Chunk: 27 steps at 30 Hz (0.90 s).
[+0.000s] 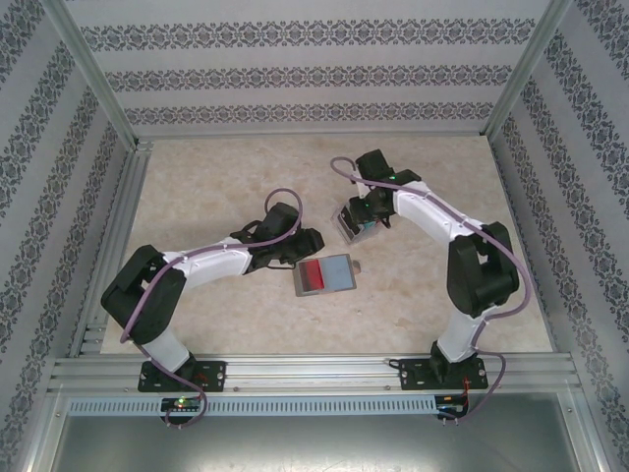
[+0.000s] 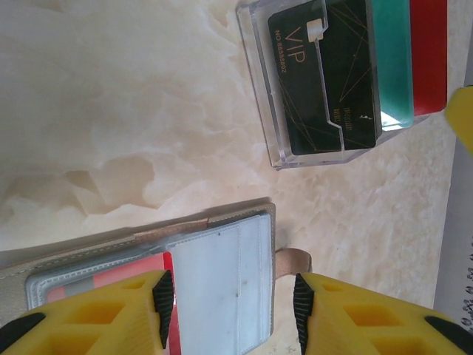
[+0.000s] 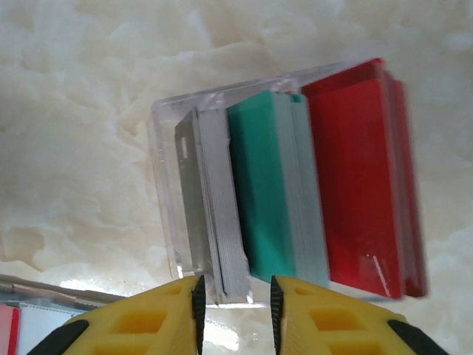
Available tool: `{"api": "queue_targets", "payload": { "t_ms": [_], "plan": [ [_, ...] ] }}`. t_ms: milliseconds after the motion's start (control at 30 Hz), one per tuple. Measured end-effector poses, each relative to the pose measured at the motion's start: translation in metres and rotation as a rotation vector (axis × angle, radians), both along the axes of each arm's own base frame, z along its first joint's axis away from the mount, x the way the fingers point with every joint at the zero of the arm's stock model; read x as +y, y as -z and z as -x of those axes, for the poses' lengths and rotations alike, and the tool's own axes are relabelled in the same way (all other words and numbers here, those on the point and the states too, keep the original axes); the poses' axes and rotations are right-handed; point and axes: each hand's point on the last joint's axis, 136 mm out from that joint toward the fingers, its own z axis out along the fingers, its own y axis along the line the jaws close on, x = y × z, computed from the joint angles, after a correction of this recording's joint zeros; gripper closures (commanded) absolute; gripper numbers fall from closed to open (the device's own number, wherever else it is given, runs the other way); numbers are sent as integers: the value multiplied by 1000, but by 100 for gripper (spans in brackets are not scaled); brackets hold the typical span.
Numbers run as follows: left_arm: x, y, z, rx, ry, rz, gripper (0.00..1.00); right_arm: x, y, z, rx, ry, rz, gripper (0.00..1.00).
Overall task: Put the credit cards into the card holder
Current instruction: Pick up the credit card from the storage box.
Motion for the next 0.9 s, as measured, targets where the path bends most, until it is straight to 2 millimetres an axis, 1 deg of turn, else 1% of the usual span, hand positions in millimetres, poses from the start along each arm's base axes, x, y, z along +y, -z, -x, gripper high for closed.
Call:
{"api": "queue_targets", "payload": {
  "t_ms": [100,200,267,467,567,733,833,900],
  "plan": [
    [-2,1,0,5,7,8,49,13,12,-4,14,-34,40,68],
    [-4,-1,0,1,10,21,49,17,24,-6,30,-46,81,68],
    [-5,-1,-1,0,10,26,49,16,29,-8,36,-44,101,68],
    [-6,-2,-1,-2,12,31,49,9,33,-17,22,-40,163,69],
    [-7,-1,0,1,15,32,49,7,36,-18,23,-36,185,68],
    [-8,3,1,16,23,31,49,11,46,-19,25,-58,233,65],
    [-8,4,2,20,27,34,49,12,50,-18,19,-72,272,66],
    [-9,4,2,21,28,38,49,11,49,-19,7,-72,296,66]
  ]
}}
